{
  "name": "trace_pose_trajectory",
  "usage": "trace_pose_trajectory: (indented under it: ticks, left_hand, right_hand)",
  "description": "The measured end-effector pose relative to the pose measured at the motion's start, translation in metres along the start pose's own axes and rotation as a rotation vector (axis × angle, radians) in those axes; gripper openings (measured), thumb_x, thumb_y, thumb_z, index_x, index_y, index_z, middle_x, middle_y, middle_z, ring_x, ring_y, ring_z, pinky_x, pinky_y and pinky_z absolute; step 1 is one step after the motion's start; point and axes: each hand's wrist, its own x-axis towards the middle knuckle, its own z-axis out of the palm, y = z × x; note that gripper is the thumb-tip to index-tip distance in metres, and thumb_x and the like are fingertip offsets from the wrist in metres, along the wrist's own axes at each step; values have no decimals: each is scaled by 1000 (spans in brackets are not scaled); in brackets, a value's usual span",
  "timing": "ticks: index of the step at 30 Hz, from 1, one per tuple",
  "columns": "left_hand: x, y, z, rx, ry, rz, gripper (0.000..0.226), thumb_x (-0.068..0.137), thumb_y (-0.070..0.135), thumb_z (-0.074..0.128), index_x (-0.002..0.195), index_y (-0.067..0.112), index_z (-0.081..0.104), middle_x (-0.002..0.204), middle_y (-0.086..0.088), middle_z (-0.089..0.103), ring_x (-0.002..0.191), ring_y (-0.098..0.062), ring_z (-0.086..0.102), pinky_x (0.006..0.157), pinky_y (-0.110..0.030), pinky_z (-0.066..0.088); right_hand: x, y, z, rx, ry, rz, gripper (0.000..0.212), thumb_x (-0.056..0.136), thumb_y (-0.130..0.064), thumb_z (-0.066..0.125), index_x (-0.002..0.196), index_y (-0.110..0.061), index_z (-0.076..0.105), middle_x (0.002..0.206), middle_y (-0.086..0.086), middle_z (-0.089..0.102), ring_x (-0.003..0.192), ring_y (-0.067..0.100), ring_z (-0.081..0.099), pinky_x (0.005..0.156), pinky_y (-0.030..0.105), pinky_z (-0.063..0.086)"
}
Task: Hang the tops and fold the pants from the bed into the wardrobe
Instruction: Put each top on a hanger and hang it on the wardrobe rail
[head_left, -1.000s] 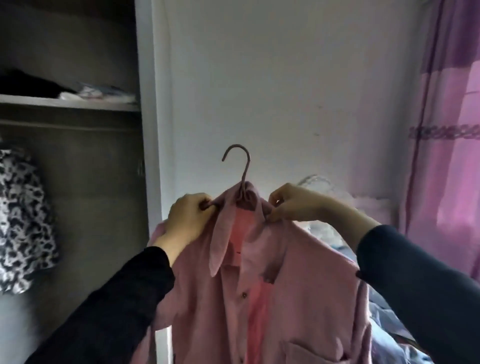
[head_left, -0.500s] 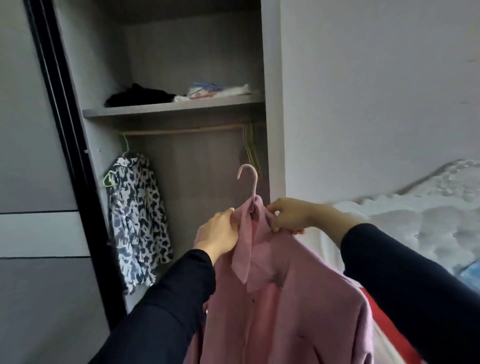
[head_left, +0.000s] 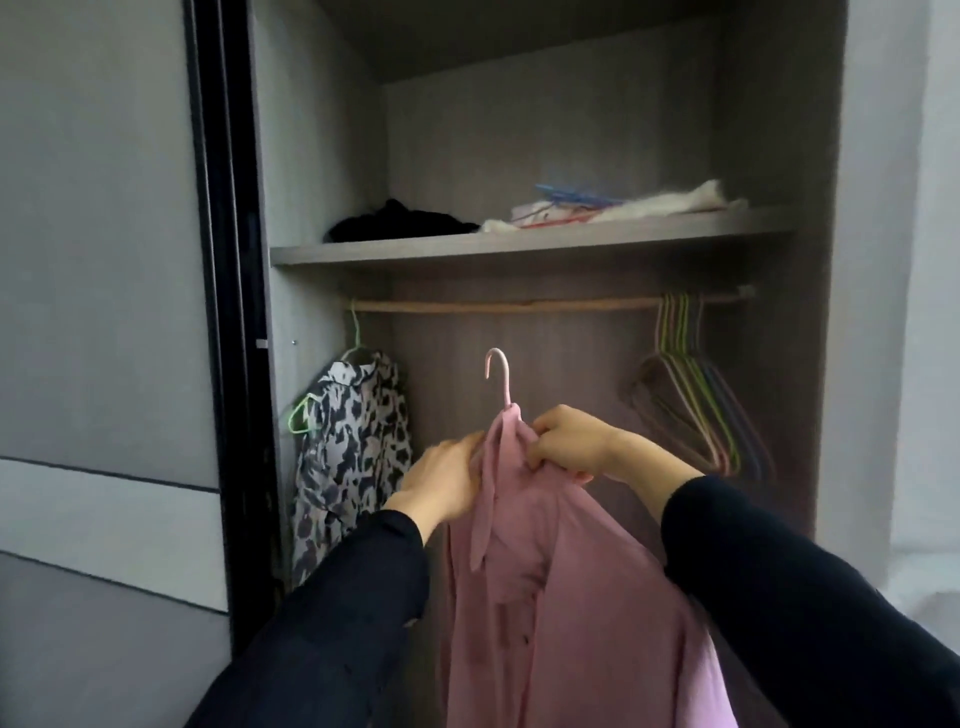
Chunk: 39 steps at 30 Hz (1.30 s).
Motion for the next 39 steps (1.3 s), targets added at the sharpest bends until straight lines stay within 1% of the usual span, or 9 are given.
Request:
trace_pose_trajectory:
  ticks: [4, 9, 16, 19, 24, 27, 31, 34, 39]
  left_hand:
    - [66, -53, -11, 92, 72, -61, 48, 99, 28, 40, 146, 28, 35, 143, -7, 47, 128, -29, 47, 101, -40, 44]
    - [156, -121, -36, 150, 170, -76, 52, 98, 27, 44, 148, 21, 33, 148, -8, 42, 134, -29, 40, 107, -39, 39]
    - [271, -217, -74, 234, 297, -19, 51, 101, 29, 37, 150, 21, 27, 159, -10, 19, 145, -27, 18, 116, -38, 25]
    - [310, -247, -95, 256, 390, -29, 50, 102, 32, 33, 150, 21, 27, 158, -9, 20, 143, -28, 20, 113, -39, 27]
    - [364, -288, -116, 165, 407, -37, 47, 103, 32, 26, 149, 23, 31, 154, -10, 29, 140, -29, 27, 113, -36, 24]
    - [371, -302, -110, 162, 478, 22, 44, 103, 29, 30, 145, 22, 39, 148, -9, 39, 134, -29, 36, 110, -34, 28]
    - [376, -308, -108, 156, 595, 94, 39, 101, 28, 36, 136, 22, 52, 137, -7, 51, 125, -29, 44, 103, -35, 36]
    - [379, -307, -112, 132, 592, 89, 39, 101, 30, 35, 134, 22, 54, 136, -8, 52, 123, -30, 47, 102, -36, 39]
    - [379, -305, -121, 138, 523, 72, 40, 102, 31, 32, 137, 24, 51, 139, -9, 48, 125, -31, 46, 102, -36, 38]
  right_hand:
    - [78, -20, 4, 58, 33, -43, 23, 82, -12, 62, 61, -12, 52, 63, 5, 47, 54, 21, 43, 42, 20, 34]
    - [166, -54, 7, 74, 126, -100, 22, 81, -12, 65, 62, -13, 54, 64, 0, 53, 56, 12, 50, 47, 20, 36]
    - [286, -84, 26, 133, 306, -100, 30, 81, -11, 65, 55, -15, 52, 59, -1, 50, 55, 13, 46, 45, 23, 31]
    - [325, -90, 32, 156, 352, -95, 29, 81, -12, 63, 54, -16, 53, 58, -1, 51, 55, 13, 47, 46, 24, 32]
    - [383, -108, 54, 177, 369, -87, 27, 83, -13, 59, 58, -17, 50, 59, -2, 50, 55, 11, 46, 43, 22, 30]
    - [409, -115, 80, 233, 377, -84, 17, 86, -14, 57, 69, -13, 55, 63, 0, 51, 57, 13, 48, 39, 17, 32]
    - [434, -122, 115, 273, 387, -68, 14, 88, -23, 53, 86, -10, 57, 85, 10, 59, 78, 22, 55, 59, 25, 37]
    - [440, -128, 132, 250, 386, -55, 21, 91, -21, 48, 95, -5, 62, 102, 18, 66, 92, 30, 63, 66, 27, 39]
    - [438, -132, 150, 263, 409, -32, 27, 96, -16, 40, 111, 0, 57, 118, 20, 61, 109, 36, 59, 76, 30, 44]
